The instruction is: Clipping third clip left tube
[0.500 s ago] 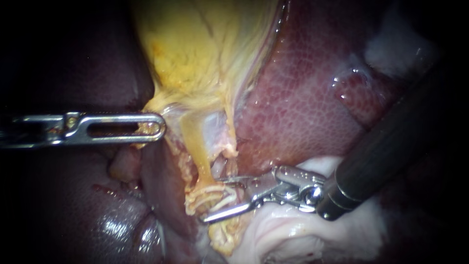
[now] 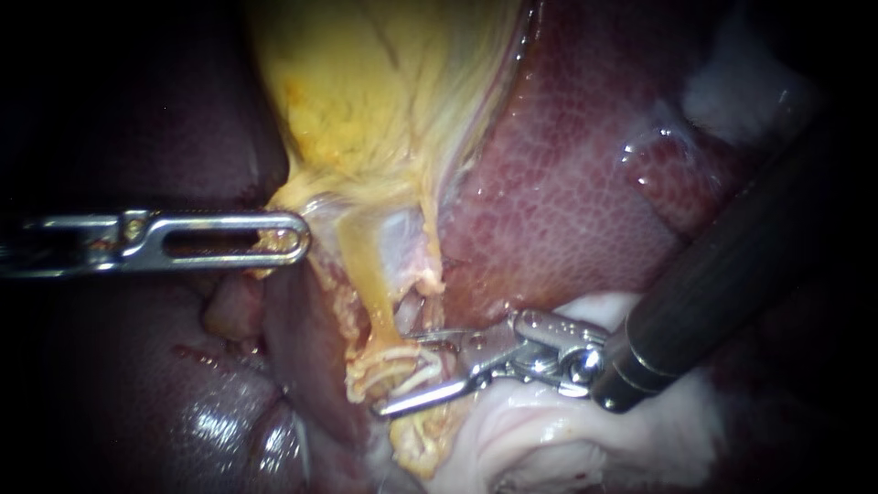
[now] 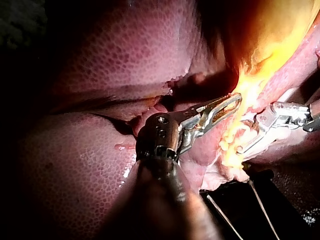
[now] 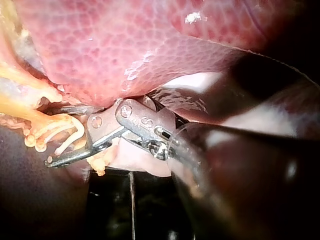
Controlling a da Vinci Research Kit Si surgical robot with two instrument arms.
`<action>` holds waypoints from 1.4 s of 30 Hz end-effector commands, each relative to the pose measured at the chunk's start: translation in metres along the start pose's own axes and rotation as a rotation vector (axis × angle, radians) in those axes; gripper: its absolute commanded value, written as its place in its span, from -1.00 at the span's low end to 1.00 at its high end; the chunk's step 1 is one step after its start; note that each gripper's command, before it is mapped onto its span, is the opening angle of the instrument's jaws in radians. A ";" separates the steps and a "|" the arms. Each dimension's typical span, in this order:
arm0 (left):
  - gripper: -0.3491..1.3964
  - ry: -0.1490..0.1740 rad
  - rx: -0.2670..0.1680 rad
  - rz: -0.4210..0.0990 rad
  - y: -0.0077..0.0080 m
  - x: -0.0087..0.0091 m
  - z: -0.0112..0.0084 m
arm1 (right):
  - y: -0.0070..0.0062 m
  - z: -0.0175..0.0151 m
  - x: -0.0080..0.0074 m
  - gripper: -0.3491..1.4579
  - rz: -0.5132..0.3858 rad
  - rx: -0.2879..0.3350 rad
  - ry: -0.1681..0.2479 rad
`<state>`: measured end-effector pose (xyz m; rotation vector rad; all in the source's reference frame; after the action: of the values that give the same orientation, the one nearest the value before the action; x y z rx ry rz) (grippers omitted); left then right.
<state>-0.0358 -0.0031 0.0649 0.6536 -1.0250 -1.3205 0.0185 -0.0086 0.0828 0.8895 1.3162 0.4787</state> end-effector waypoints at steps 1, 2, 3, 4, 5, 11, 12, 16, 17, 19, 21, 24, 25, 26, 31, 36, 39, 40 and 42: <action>-1.00 0.000 0.001 0.000 -0.0001 -0.0001 -0.0001 | -0.0001 -0.0005 0.0003 0.05 -0.009 0.002 -0.003; -1.00 0.001 0.001 0.000 -0.0001 -0.0001 -0.0002 | -0.0001 -0.0008 0.0005 0.05 -0.014 0.001 -0.002; -1.00 0.001 0.001 0.000 -0.0001 -0.0001 -0.0002 | -0.0002 -0.0011 0.0006 0.05 -0.012 -0.001 -0.001; -1.00 0.001 0.001 -0.001 -0.0001 -0.0001 -0.0002 | -0.0002 -0.0014 0.0009 0.05 -0.022 -0.004 -0.003; -1.00 0.001 0.001 -0.001 -0.0001 -0.0002 -0.0003 | -0.0003 -0.0017 0.0011 0.05 -0.020 -0.003 -0.003; -1.00 0.001 0.001 -0.001 -0.0001 -0.0002 -0.0003 | -0.0005 -0.0040 0.0033 0.05 -0.033 -0.020 0.006; -1.00 0.001 0.001 -0.001 -0.0001 -0.0002 -0.0003 | -0.0006 -0.0043 0.0037 0.05 -0.036 -0.023 0.008; -1.00 0.001 0.001 -0.001 -0.0002 -0.0001 -0.0003 | -0.0007 -0.0054 0.0049 0.05 -0.044 -0.033 0.012; -1.00 0.001 0.001 -0.001 -0.0002 -0.0001 -0.0003 | -0.0007 -0.0055 0.0051 0.05 -0.042 -0.034 0.013; -1.00 0.001 0.001 -0.001 -0.0002 -0.0001 -0.0003 | -0.0007 -0.0056 0.0053 0.05 -0.046 -0.034 0.013; -1.00 0.001 0.001 -0.001 -0.0002 -0.0001 -0.0003 | -0.0007 -0.0055 0.0054 0.05 -0.046 -0.035 0.013; -1.00 0.001 0.001 -0.001 -0.0002 -0.0001 -0.0003 | -0.0006 -0.0053 0.0055 0.05 -0.046 -0.036 0.014; -1.00 0.001 0.001 -0.001 -0.0002 -0.0001 -0.0003 | -0.0006 -0.0052 0.0055 0.05 -0.046 -0.036 0.014; -1.00 0.001 0.001 -0.001 -0.0002 -0.0001 -0.0003 | -0.0005 -0.0050 0.0055 0.05 -0.046 -0.037 0.014; -1.00 0.001 0.001 -0.001 -0.0002 -0.0002 -0.0003 | -0.0003 -0.0041 0.0057 0.05 -0.046 -0.041 0.016; -1.00 0.001 0.001 -0.001 -0.0003 -0.0001 -0.0002 | -0.0004 -0.0027 0.0060 0.05 -0.047 -0.039 0.016; -1.00 0.001 0.001 -0.001 -0.0003 -0.0001 -0.0002 | -0.0006 -0.0020 0.0062 0.05 -0.047 -0.034 0.015; -1.00 0.001 0.001 -0.001 -0.0003 -0.0001 -0.0002 | -0.0006 -0.0018 0.0063 0.05 -0.047 -0.034 0.015; -1.00 0.000 0.000 -0.001 -0.0003 -0.0001 -0.0002 | -0.0007 -0.0015 0.0064 0.05 -0.047 -0.029 0.014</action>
<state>-0.0357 -0.0030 0.0645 0.6552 -1.0252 -1.3204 0.0185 -0.0038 0.0783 0.8304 1.3377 0.4664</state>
